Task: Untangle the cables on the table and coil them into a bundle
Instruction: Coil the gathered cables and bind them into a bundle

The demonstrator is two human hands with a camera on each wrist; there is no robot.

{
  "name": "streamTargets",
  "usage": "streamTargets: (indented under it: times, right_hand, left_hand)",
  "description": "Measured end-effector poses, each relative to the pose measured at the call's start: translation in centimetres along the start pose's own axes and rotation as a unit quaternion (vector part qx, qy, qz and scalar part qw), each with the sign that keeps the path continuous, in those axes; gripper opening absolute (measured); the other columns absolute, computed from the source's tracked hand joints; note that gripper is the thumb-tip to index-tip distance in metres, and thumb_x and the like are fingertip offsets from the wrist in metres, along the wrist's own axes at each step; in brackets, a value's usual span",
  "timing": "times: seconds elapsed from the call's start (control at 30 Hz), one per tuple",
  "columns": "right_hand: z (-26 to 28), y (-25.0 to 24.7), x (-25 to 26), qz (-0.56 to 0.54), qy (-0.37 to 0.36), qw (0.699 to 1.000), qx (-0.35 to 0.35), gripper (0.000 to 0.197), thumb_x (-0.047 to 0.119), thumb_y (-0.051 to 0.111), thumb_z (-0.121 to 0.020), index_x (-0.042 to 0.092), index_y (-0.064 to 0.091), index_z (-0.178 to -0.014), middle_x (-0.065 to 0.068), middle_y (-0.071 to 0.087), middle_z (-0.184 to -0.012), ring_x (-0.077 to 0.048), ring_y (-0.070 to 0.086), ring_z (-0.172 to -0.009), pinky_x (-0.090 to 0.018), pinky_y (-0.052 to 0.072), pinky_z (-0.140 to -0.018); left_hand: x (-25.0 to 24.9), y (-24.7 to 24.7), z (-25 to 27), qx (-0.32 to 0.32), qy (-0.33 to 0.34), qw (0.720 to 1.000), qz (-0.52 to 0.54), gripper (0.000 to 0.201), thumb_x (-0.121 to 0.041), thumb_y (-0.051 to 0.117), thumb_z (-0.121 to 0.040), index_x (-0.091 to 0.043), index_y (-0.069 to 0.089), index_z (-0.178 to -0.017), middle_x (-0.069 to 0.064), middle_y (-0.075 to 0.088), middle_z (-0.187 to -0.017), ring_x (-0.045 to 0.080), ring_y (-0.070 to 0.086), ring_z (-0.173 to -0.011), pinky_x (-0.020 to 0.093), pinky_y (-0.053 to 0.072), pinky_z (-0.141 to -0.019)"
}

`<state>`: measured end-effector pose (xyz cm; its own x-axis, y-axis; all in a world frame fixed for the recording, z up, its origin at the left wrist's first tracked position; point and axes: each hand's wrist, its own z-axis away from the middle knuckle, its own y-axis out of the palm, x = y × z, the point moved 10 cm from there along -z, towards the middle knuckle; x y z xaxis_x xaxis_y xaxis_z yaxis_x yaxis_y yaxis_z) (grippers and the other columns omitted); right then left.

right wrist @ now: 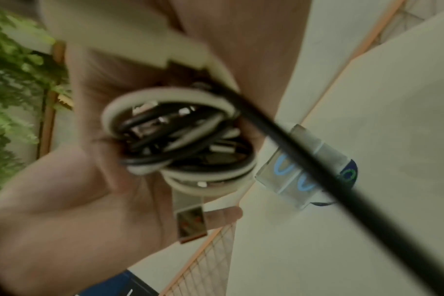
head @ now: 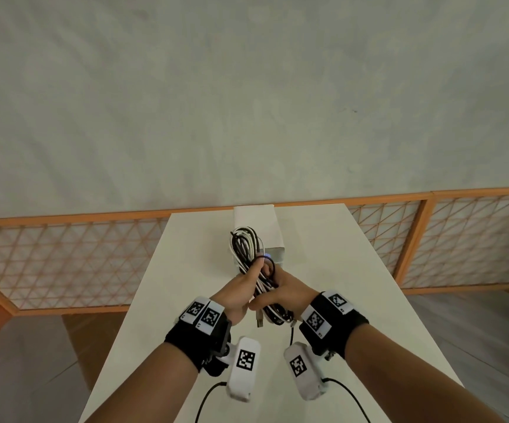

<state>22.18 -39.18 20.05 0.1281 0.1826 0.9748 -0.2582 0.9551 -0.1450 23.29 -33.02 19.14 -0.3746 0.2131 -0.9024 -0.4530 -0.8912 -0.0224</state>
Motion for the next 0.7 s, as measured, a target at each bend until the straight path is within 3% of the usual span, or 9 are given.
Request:
streamTargets:
  times: [0.07, 0.17, 0.27, 0.37, 0.43, 0.5, 0.57, 0.63, 0.7]
  right_hand:
    - [0.3, 0.3, 0.7, 0.04, 0.012, 0.999, 0.007, 0.031, -0.005, 0.071, -0.068, 0.008, 0.059, -0.094, -0.004, 0.064, -0.079, -0.009, 0.064, -0.069, -0.02, 0.052, -0.063]
    - [0.3, -0.2, 0.4, 0.035, 0.03, 0.998, -0.045, 0.019, -0.009, 0.067, -0.066, 0.008, 0.06, -0.071, -0.001, 0.058, -0.062, -0.009, 0.057, -0.051, -0.019, 0.045, -0.049]
    - [0.3, -1.1, -0.8, 0.005, 0.051, 0.994, -0.094, 0.02, -0.008, 0.065, -0.064, 0.011, 0.059, -0.06, -0.001, 0.056, -0.057, -0.014, 0.054, -0.052, -0.022, 0.042, -0.05]
    - [0.7, -2.1, -2.2, -0.027, 0.081, 0.987, -0.133, 0.018, -0.004, 0.064, -0.062, 0.011, 0.058, -0.054, -0.001, 0.052, -0.05, -0.016, 0.049, -0.047, -0.022, 0.038, -0.047]
    - [1.0, -2.6, -2.9, -0.046, 0.102, 0.982, -0.151, 0.013, 0.002, 0.065, -0.055, 0.012, 0.057, -0.05, -0.002, 0.051, -0.05, -0.02, 0.048, -0.048, -0.025, 0.038, -0.05]
    - [0.9, -2.6, -2.8, -0.058, 0.096, 0.983, -0.145, 0.01, 0.005, 0.064, -0.052, 0.013, 0.058, -0.049, -0.002, 0.052, -0.051, -0.02, 0.049, -0.049, -0.026, 0.04, -0.054]
    - [0.8, -1.6, -2.0, -0.045, 0.085, 0.989, -0.11, 0.011, 0.005, 0.065, -0.055, 0.013, 0.059, -0.051, 0.002, 0.056, -0.049, -0.017, 0.053, -0.049, -0.025, 0.042, -0.056]
    - [0.7, -0.4, -1.3, -0.03, 0.071, 0.994, -0.08, 0.015, 0.001, 0.068, -0.065, 0.013, 0.061, -0.059, 0.008, 0.06, -0.049, -0.011, 0.058, -0.05, -0.019, 0.045, -0.056]
    - [0.6, 0.1, -0.8, -0.03, 0.054, 0.995, -0.075, 0.022, -0.002, 0.065, -0.076, 0.016, 0.06, -0.064, 0.011, 0.061, -0.048, -0.005, 0.058, -0.05, -0.016, 0.045, -0.053]
  left_hand:
    - [0.4, 0.3, -0.1, 0.006, -0.012, 1.0, 0.014, 0.056, -0.059, 0.042, -0.09, -0.021, 0.056, -0.129, 0.006, 0.062, -0.128, 0.021, 0.058, -0.118, 0.039, 0.047, -0.102]
    - [0.4, 0.1, -0.6, -0.004, -0.011, 1.0, -0.008, 0.062, -0.062, 0.048, -0.084, -0.022, 0.057, -0.13, 0.004, 0.064, -0.126, 0.02, 0.059, -0.114, 0.037, 0.047, -0.1]
    - [-0.3, 0.3, -0.4, 0.005, -0.008, 0.998, -0.061, 0.053, -0.055, 0.055, -0.086, -0.024, 0.058, -0.129, -0.004, 0.058, -0.125, 0.016, 0.052, -0.113, 0.034, 0.038, -0.096]
    - [-0.5, -0.8, -0.3, 0.014, -0.031, 0.997, -0.074, 0.053, -0.046, 0.066, -0.082, -0.015, 0.06, -0.124, -0.001, 0.052, -0.124, 0.016, 0.041, -0.115, 0.039, 0.034, -0.104]
    - [-1.6, -2.6, -0.4, -0.024, -0.014, 0.992, -0.125, 0.068, -0.066, 0.07, -0.065, -0.011, 0.067, -0.104, 0.0, 0.056, -0.109, 0.019, 0.047, -0.107, 0.038, 0.041, -0.098]
    - [-3.6, -4.0, -0.4, -0.077, 0.04, 0.982, -0.169, 0.08, -0.081, 0.066, -0.051, -0.009, 0.057, -0.084, 0.005, 0.05, -0.092, 0.02, 0.049, -0.091, 0.036, 0.047, -0.083]
    - [-6.1, -3.8, -0.1, -0.09, 0.124, 0.98, -0.127, 0.075, -0.071, 0.071, -0.058, -0.018, 0.046, -0.105, 0.005, 0.05, -0.105, 0.02, 0.052, -0.098, 0.035, 0.049, -0.083]
    - [-7.8, -3.1, -0.3, -0.072, 0.173, 0.979, -0.074, 0.074, -0.062, 0.075, -0.063, -0.038, 0.039, -0.122, 0.002, 0.048, -0.126, 0.021, 0.052, -0.114, 0.039, 0.049, -0.095]
    - [-8.8, -2.4, -0.6, -0.053, 0.188, 0.98, -0.043, 0.056, -0.057, 0.079, -0.059, -0.041, 0.057, -0.108, 0.006, 0.06, -0.123, 0.028, 0.06, -0.111, 0.047, 0.051, -0.096]
